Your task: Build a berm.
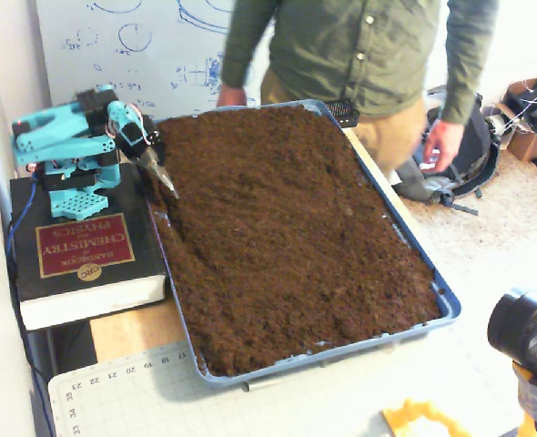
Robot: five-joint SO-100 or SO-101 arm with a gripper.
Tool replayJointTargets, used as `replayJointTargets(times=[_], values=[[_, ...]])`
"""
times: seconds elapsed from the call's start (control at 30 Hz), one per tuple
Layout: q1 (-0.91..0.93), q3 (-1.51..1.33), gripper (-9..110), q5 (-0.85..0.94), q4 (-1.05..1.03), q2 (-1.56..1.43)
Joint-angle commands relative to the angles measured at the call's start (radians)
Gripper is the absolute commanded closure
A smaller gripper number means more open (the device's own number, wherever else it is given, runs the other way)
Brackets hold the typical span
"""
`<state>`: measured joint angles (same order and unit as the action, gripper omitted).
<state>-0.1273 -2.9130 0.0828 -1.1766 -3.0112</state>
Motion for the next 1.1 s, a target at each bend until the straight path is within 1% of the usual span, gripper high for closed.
replayJointTargets(times=[0.0, 0.13, 0.2, 0.33, 0.53, 0.7, 0.87, 1.07], values=[[0.005, 0.172, 101, -0.015, -0.002, 0.086], [0.005, 0.298, 101, -0.023, -0.005, 0.186], [0.005, 0.353, 101, -0.058, -0.012, 0.252], [-0.015, 0.434, 101, -0.164, -0.015, 0.402], [-0.150, 0.555, 101, -0.360, -0.003, 0.641], [-0.245, 0.713, 101, -0.520, -0.003, 0.887], [-0.276, 0.804, 101, -0.549, -0.002, 1.129], [-0.302, 0.842, 101, -0.560, 0.020, 1.364]])
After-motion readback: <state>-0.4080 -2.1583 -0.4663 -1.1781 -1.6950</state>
